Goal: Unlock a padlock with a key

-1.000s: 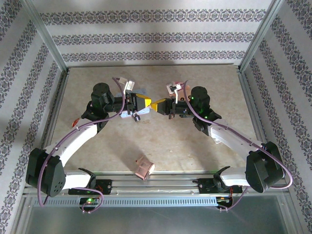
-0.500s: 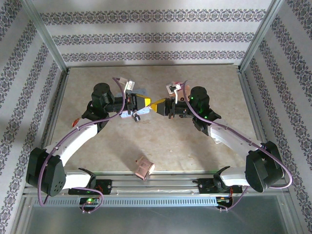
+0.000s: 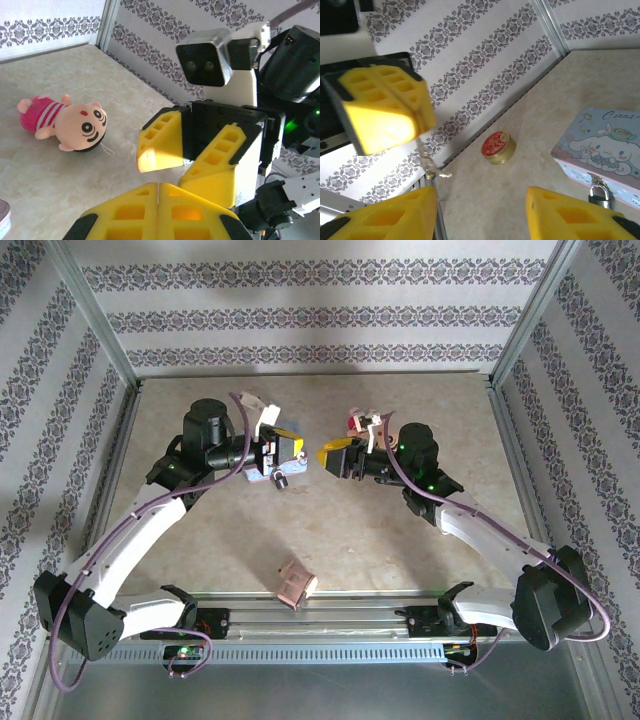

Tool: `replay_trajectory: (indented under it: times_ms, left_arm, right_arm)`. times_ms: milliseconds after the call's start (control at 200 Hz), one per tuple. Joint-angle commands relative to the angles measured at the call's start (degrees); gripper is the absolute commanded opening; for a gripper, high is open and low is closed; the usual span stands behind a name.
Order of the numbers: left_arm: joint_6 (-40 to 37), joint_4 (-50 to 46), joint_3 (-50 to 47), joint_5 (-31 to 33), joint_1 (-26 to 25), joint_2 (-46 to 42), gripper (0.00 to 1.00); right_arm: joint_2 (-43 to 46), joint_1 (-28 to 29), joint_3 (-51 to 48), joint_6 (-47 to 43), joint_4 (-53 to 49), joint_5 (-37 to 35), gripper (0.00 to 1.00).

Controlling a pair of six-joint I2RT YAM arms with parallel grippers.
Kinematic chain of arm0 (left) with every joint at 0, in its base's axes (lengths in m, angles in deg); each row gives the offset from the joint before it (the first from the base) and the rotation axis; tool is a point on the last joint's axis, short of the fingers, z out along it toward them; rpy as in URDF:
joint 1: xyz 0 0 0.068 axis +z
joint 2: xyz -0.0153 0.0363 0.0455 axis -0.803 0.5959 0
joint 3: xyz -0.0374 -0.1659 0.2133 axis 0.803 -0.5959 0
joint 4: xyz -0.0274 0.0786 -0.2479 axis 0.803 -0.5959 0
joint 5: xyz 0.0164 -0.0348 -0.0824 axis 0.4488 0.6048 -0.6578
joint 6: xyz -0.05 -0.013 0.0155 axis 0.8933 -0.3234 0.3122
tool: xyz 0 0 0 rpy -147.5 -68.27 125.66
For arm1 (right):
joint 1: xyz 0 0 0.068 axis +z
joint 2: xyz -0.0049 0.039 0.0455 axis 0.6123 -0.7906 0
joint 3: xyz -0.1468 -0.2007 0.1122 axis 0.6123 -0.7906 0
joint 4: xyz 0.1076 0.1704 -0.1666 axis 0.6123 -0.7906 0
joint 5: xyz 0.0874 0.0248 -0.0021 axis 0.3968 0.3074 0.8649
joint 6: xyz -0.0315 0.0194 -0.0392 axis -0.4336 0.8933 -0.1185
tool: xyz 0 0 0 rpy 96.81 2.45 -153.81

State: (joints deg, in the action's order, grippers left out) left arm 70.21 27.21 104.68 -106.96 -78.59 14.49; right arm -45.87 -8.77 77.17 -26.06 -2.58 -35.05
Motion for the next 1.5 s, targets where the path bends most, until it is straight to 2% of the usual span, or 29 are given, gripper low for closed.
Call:
replay_trajectory:
  times_ms: [0, 235, 380, 700, 1049, 1494]
  left_arm:
    - [-1.8, -2.1, 0.0, 1.5, -0.8, -0.5, 0.00]
    - [9.4, 14.0, -5.0, -1.0, -0.8, -1.2, 0.00]
    - [13.0, 17.5, -5.9, -1.6, -0.8, -1.2, 0.00]
    - [24.1, 29.6, -10.5, -0.9, -0.7, -1.9, 0.00]
    - [28.3, 33.9, -11.8, -2.2, -0.7, -1.5, 0.00]
    - [29.2, 34.8, -12.8, -1.4, -0.7, -1.6, 0.00]
  right_arm:
    - [0.8, -0.2, -0.9, -1.0, 0.3, -1.2, 0.51]
    - [2.5, -0.3, -2.7, 2.1, 5.7, 0.7, 0.52]
    - [3.6, 0.1, -2.5, 2.7, 7.4, 1.1, 0.55]
    - [2.7, 2.9, 0.0, 3.6, 11.0, 0.1, 0.53]
    - [-1.5, 4.2, 2.2, 4.9, 15.2, -0.9, 0.54]
    - [-5.6, 5.0, 3.5, 7.5, 20.1, 0.7, 0.41]
